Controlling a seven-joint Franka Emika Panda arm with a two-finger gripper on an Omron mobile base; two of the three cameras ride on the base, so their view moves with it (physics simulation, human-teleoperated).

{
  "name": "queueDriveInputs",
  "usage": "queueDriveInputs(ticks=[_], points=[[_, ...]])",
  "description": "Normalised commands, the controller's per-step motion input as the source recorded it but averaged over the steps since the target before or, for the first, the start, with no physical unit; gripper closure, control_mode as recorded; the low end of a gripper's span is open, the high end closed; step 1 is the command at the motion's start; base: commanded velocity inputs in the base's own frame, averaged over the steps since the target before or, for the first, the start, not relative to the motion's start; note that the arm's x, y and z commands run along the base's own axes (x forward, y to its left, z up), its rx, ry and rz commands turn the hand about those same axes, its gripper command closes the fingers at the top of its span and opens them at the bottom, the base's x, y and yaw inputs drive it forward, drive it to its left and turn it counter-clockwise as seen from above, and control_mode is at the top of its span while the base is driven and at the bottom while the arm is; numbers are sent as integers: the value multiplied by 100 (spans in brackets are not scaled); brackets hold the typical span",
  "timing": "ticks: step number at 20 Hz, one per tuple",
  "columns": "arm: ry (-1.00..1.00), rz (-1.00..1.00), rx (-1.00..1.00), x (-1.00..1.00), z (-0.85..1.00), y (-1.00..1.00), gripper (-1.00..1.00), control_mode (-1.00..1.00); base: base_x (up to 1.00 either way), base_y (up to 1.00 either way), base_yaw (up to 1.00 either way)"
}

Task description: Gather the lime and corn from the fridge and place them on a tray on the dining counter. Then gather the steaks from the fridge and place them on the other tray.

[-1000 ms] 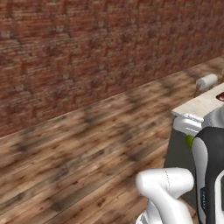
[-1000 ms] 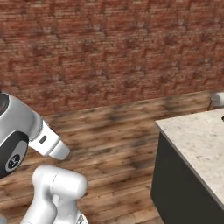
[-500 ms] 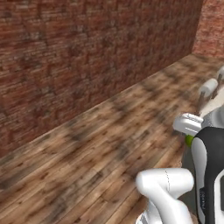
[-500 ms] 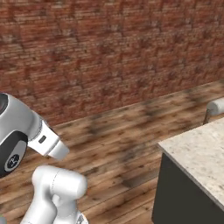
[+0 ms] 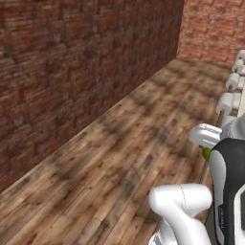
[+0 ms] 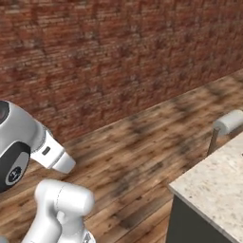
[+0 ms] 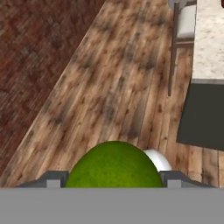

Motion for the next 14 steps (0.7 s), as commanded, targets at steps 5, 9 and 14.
queueDriveInputs(ticks=[5, 9, 14], points=[[0, 0, 0, 0, 0, 0, 100, 100, 81, 7, -41], [0, 0, 0, 0, 0, 0, 100, 100, 79, 15, -41], [0, 0, 0, 0, 0, 0, 100, 100, 78, 14, -41]])
